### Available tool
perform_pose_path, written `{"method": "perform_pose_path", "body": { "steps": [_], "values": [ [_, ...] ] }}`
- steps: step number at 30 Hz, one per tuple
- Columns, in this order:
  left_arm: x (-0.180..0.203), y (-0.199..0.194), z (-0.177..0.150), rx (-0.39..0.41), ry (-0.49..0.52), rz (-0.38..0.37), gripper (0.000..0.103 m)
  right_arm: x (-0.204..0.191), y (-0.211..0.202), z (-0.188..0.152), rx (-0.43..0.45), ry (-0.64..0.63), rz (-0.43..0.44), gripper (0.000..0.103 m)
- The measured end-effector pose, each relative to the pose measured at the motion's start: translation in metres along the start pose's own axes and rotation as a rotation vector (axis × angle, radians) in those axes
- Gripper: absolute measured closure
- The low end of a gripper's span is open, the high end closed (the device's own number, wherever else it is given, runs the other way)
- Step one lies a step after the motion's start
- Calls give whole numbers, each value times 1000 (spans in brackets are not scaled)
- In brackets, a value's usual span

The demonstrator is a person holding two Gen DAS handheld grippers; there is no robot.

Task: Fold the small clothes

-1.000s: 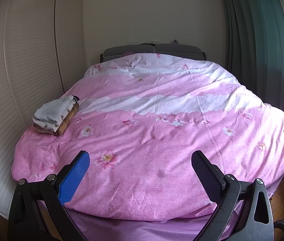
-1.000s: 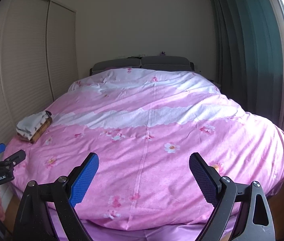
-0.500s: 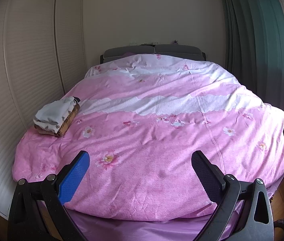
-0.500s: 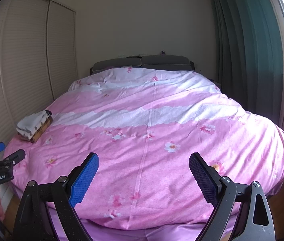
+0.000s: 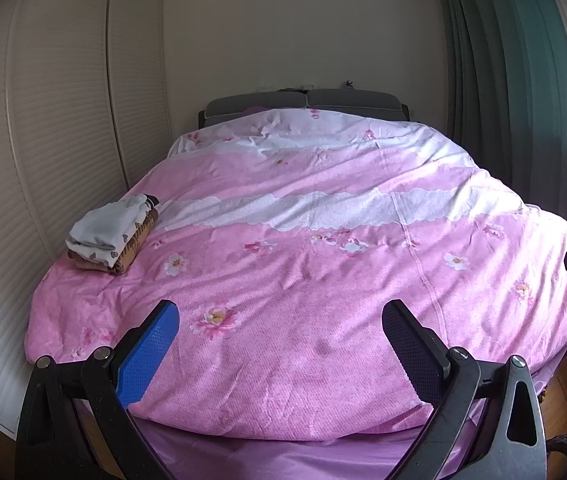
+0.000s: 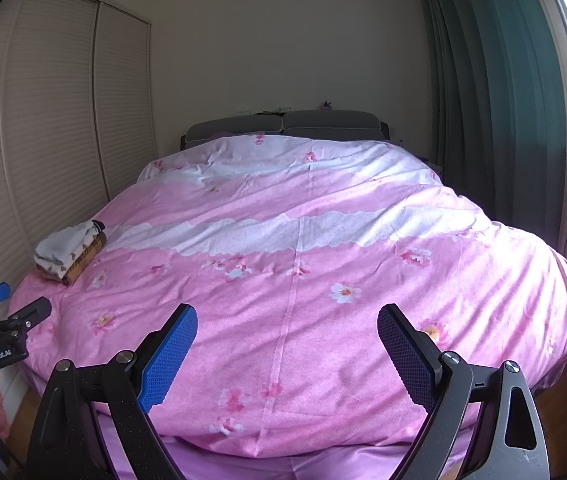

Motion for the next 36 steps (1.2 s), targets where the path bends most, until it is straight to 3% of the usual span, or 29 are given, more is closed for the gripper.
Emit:
{"method": "perform_pose_path", "body": {
  "steps": [36],
  "values": [
    [8, -7, 4, 41, 25, -27, 0, -3, 1, -2, -2, 15, 7, 10]
  ]
}}
Point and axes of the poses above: each gripper's, at about its wrist camera, not at the fingertips, and y roughly the way its jaws point, x to its right, z to its top, the point moved 7 cm from there along y, roughly the way its jaws point, and after that the axes turned 12 degrees about z, right-handed, at the moved point
